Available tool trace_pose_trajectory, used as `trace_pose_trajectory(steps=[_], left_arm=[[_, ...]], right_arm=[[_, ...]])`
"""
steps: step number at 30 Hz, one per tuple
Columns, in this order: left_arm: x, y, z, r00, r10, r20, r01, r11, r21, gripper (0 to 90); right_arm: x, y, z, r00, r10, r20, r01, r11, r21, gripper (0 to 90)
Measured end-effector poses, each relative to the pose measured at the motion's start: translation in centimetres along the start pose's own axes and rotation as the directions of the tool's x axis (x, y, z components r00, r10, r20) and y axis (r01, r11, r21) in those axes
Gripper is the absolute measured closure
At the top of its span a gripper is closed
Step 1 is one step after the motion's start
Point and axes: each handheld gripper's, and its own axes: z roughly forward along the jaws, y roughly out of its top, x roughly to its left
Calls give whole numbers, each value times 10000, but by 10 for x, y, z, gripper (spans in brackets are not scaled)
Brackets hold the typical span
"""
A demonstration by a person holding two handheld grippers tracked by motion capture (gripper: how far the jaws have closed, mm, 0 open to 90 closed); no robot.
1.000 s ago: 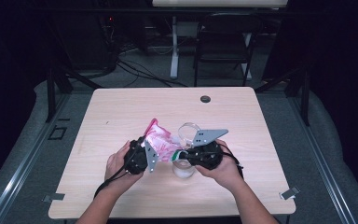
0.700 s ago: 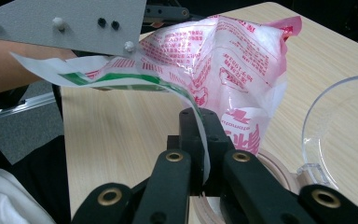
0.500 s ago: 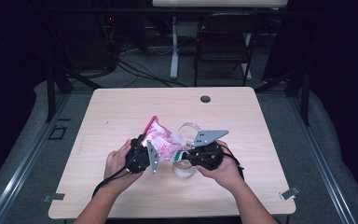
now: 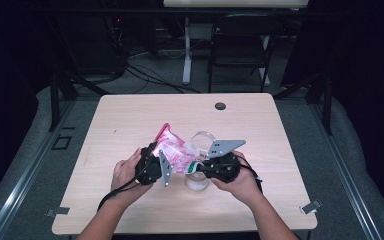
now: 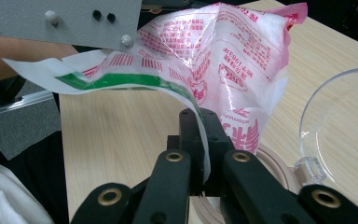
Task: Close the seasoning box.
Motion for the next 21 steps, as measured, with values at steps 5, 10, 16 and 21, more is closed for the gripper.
trace_pose_trajectory(steps=[5, 10, 16, 21], left_arm=[[-1, 0, 1, 9999, 101, 50, -101, 9999, 55, 604], [-4, 0, 0, 9977, 677, 71, -678, 9974, 250, 605], [-4, 1, -1, 9957, 923, 37, -923, 9951, 355, 605], [-5, 2, -2, 9901, 1403, -68, -1400, 9894, 375, 605]], right_arm=[[0, -1, 1, 10000, 27, 51, -27, 10000, 25, 900], [-1, -2, 2, 10000, -28, 61, 27, 9998, 182, 900], [-1, -4, 3, 9999, -37, 98, 35, 9999, 167, 900], [-1, -4, 3, 9999, -110, 82, 108, 9995, 282, 900]])
